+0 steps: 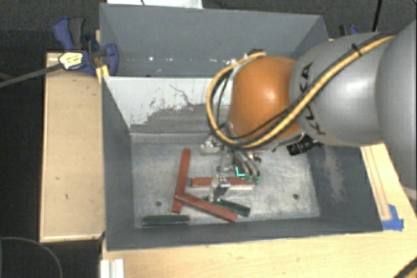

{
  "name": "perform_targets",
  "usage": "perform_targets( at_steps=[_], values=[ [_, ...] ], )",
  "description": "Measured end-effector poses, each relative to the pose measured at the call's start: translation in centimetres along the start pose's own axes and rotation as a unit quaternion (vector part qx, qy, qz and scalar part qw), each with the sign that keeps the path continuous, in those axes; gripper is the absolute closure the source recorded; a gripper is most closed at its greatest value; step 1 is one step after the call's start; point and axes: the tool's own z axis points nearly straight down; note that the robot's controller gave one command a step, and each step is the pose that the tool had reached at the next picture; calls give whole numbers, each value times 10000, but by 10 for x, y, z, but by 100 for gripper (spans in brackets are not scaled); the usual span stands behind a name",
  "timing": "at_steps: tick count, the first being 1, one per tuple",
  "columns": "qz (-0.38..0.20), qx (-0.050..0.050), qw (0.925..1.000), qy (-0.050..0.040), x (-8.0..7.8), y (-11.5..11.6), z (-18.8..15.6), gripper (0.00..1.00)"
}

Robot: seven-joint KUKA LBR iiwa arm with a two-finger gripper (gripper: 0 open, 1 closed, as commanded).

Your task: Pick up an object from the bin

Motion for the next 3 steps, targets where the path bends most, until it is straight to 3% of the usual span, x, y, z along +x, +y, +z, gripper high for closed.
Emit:
perform_targets(
  at_steps=[1,2,3],
  values=[
    [15,-4,10000,-37,-2,0,-4,0],
    [-252,-3,9997,-50,38,-44,72,100],
    [-243,-3,9997,-50,39,-44,72,100]
  ],
)
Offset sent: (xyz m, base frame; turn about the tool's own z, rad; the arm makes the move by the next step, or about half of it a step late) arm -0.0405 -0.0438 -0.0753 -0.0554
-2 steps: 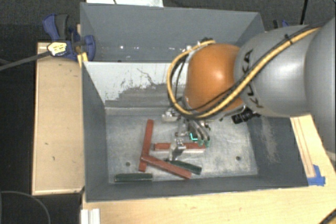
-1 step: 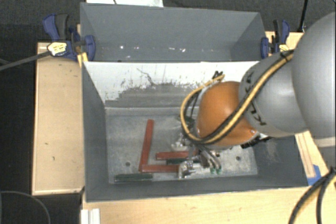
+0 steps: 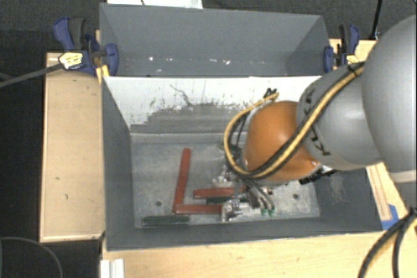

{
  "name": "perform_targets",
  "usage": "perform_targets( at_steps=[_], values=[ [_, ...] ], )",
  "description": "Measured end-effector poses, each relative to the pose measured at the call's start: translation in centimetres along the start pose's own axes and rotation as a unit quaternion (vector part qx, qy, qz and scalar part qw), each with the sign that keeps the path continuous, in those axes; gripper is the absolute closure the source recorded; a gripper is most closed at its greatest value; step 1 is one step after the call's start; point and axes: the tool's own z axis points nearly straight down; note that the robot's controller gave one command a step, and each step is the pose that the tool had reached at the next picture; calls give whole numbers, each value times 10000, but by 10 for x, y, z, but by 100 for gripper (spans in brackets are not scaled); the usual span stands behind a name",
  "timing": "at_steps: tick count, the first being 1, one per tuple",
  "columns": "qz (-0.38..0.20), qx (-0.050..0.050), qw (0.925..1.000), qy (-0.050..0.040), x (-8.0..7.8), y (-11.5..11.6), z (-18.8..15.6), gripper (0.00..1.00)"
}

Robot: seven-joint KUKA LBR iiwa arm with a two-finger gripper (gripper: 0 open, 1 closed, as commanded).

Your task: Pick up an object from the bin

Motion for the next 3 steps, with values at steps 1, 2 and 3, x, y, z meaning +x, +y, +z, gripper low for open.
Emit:
perform_targets(
  at_steps=[1,2,3],
  values=[
    [-273,2,9996,17,-7,22,-116,100],
    [-264,2,9997,17,-7,22,-116,100],
    [-838,2,9965,60,-19,14,-141,100]
  ],
)
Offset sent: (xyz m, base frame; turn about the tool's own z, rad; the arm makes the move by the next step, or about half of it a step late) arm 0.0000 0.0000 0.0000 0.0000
